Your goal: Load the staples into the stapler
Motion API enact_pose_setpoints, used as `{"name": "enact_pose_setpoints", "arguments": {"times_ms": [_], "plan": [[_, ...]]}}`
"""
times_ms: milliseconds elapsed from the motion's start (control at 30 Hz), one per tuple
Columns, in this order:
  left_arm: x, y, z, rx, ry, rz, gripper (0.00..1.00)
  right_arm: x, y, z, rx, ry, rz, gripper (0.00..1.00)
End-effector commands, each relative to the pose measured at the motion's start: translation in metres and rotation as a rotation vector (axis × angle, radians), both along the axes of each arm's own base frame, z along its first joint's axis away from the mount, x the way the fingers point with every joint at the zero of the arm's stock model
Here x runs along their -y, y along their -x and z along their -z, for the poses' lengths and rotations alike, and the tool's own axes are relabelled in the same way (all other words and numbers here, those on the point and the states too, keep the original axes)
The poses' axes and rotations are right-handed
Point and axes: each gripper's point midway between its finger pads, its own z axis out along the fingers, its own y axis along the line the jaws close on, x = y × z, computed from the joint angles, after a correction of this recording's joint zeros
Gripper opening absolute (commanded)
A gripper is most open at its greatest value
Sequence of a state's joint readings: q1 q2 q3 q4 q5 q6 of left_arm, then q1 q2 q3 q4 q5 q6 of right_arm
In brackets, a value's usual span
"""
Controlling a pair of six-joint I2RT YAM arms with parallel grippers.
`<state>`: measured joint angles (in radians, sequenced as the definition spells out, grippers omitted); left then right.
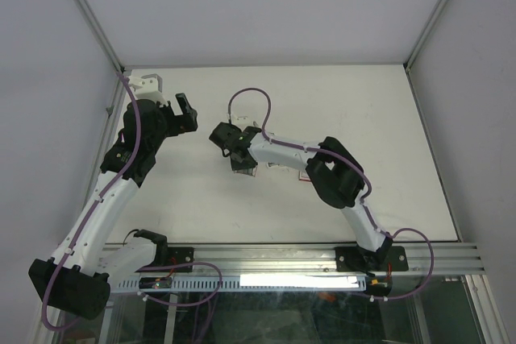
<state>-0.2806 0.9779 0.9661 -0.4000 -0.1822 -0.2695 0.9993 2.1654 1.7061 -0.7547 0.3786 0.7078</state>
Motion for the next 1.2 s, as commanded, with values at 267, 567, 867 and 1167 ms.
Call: {"name": "enact_pose_setpoints", "arguments": {"times_ms": [267,567,867,1167], "plan": [[0.003,-0.004,-0.011,0.050,-0.001,0.017,0.99,-0.005,-0.009,-0.011,0.038,-0.005,0.019,0.31],[0.003,-0.004,-0.010,0.047,0.000,0.019,0.99,-0.005,-0.011,-0.018,0.052,-0.011,0.016,0.34],[0.004,-0.004,-0.011,0.049,0.003,0.025,0.99,-0.009,-0.013,-0.024,0.062,-0.023,0.005,0.36],[0.004,-0.003,-0.013,0.054,0.004,0.026,0.99,-0.005,-0.010,-0.008,0.033,0.006,0.007,0.34]]}}
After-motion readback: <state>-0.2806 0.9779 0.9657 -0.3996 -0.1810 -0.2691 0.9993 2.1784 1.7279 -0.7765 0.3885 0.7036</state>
